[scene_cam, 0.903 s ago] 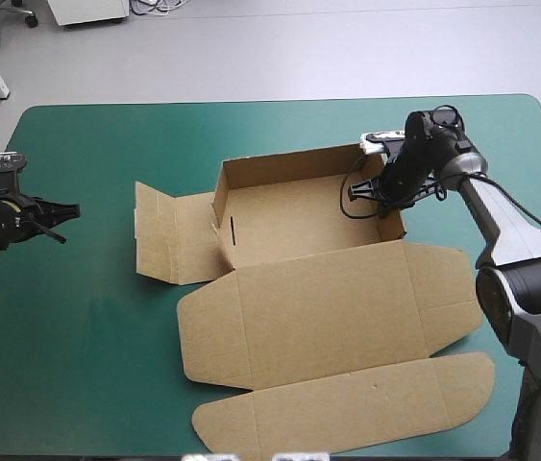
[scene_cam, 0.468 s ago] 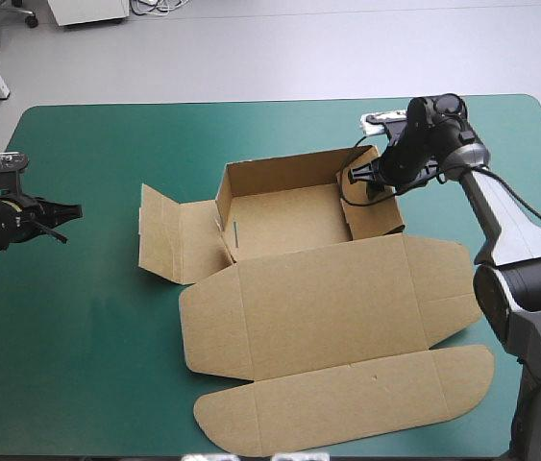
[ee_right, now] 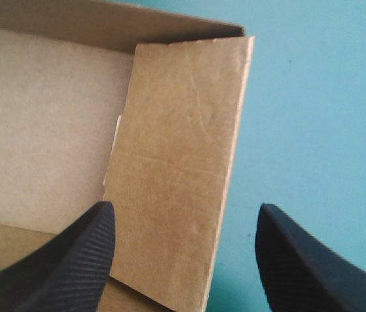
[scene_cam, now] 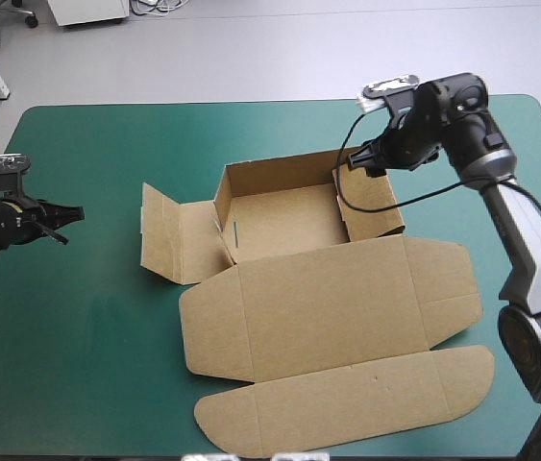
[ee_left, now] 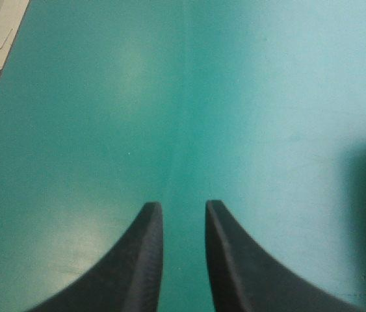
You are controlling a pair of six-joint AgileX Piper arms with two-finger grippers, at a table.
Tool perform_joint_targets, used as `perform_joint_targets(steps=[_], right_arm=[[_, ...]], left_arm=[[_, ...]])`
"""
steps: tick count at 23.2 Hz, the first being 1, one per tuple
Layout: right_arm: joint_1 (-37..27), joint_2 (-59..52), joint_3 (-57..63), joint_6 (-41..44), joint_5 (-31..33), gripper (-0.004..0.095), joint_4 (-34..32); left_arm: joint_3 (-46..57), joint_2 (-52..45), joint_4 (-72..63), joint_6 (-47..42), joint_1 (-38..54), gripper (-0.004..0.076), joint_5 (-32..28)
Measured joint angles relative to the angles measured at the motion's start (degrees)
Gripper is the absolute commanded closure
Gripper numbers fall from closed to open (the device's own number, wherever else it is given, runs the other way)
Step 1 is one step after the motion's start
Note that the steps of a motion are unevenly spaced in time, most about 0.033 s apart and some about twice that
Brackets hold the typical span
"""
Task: Fold the box
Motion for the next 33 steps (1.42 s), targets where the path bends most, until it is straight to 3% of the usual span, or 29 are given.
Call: perform_joint_targets(steps=[4,6,9,13,17,19,27,33], right_arm=[[6.0,0.0,5.0,2.3,-0.4,0.031,-10.1],[5.9,0.0,5.9,3.8,-1.7,0.027,-10.8],[3.9,0.3,5.9,4.0,-2.9,0.0191,-10.0],[0.6,3.0,5.9,1.8,-4.6,0.0191,-5.1],[0.6,9.2,5.9,1.3,-6.0,0.0222,-4.5],[0.6,11.8,5.9,1.8,-6.2,0.0309,-5.3],[0.4,14.4,5.9,2.3,-8.2,0.0893,-7.0],[0.4,14.3,5.9,4.0,-9.4,0.0925,-5.6]], left_arm=[[0.0,0.0,-0.1,0.0,0.0,0.0557,0.9],[0.0,0.0,-0.2,0.0,0.0,0.0557,0.9],[0.0,0.0,-0.9,0.3,0.0,0.0557,1.0],[0.0,0.0,-1.3,0.5,0.0,0.0557,1.0],[0.0,0.0,-1.3,0.5,0.0,0.0557,1.0],[0.0,0.0,-1.3,0.9,0.0,0.0557,1.0],[0.0,0.0,-2.0,1.7,0.0,0.0557,1.0],[0.0,0.0,-3.2,2.4,0.0,0.0557,1.0]])
